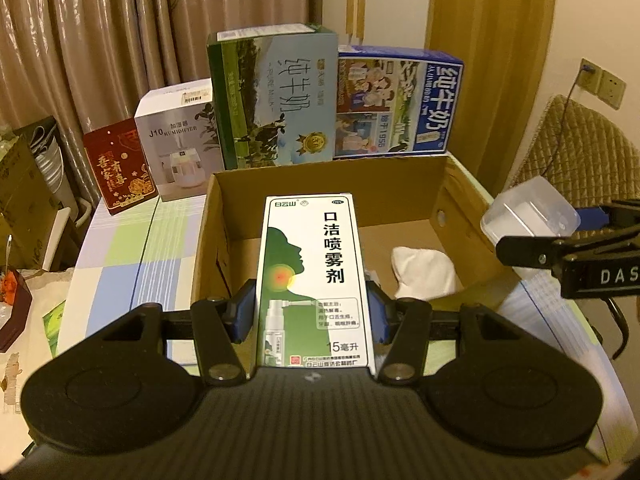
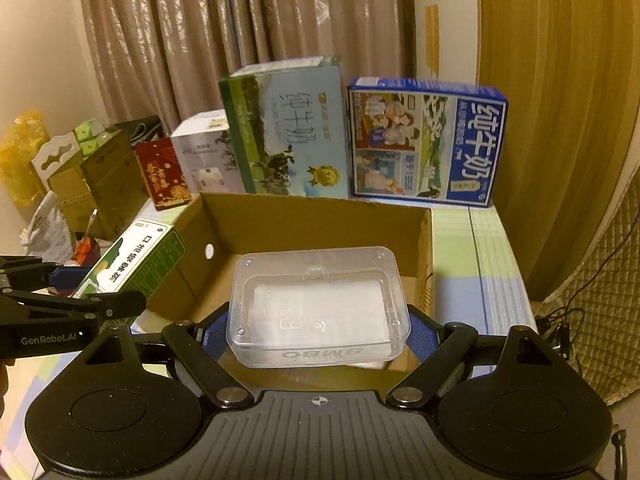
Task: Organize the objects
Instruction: 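Open the left tool to drop the spray box into the box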
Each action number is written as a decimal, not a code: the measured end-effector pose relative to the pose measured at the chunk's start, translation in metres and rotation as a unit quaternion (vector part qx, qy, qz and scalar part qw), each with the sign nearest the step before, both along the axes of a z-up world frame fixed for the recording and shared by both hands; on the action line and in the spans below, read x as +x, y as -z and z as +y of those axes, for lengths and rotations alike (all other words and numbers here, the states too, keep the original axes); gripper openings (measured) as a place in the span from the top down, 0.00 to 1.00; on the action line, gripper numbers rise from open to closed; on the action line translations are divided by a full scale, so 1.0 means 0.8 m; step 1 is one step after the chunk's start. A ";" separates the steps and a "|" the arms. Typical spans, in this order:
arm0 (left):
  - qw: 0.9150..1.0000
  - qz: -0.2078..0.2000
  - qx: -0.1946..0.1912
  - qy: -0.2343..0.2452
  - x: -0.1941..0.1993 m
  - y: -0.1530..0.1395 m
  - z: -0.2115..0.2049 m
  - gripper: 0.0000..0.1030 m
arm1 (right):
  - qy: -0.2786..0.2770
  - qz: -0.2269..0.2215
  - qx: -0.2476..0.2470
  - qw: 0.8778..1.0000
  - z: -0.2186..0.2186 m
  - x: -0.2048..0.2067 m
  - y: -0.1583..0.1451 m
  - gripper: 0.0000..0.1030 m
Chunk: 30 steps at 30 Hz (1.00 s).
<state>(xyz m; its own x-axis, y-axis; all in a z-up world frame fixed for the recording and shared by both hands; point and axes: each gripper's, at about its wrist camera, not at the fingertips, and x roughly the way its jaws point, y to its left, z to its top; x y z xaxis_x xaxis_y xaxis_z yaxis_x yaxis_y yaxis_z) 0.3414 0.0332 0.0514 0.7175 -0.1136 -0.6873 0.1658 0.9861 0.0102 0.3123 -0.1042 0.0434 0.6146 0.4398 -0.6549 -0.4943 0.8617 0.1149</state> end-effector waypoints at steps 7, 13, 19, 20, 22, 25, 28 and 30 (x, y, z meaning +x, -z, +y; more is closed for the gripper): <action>1.000 0.010 -0.008 -0.006 0.045 0.016 0.006 0.51 | 0.006 0.021 0.005 1.000 0.008 0.041 0.023 0.19; 1.000 0.014 -0.006 -0.005 0.068 0.029 0.005 0.51 | 0.009 0.029 0.004 1.000 0.014 0.060 0.037 0.19; 0.999 0.013 -0.031 -0.011 0.092 0.046 0.005 0.50 | 0.012 0.034 0.005 0.999 0.014 0.073 0.049 0.19; 0.999 0.013 -0.037 -0.017 0.095 0.049 0.007 0.50 | 0.014 0.035 0.005 0.999 0.013 0.074 0.052 0.19; 0.999 0.012 -0.032 -0.026 0.097 0.051 0.007 0.45 | 0.015 0.037 0.005 0.999 0.011 0.076 0.055 0.19; 1.000 0.002 -0.018 -0.022 0.091 0.050 0.006 0.42 | 0.017 0.041 0.004 0.999 0.008 0.078 0.060 0.19; 0.999 0.001 -0.023 -0.023 0.083 0.049 0.010 0.37 | 0.020 0.048 0.007 0.999 0.007 0.079 0.064 0.19; 0.999 0.000 -0.024 -0.026 0.079 0.048 0.013 0.36 | 0.021 0.052 0.012 0.998 0.008 0.081 0.065 0.19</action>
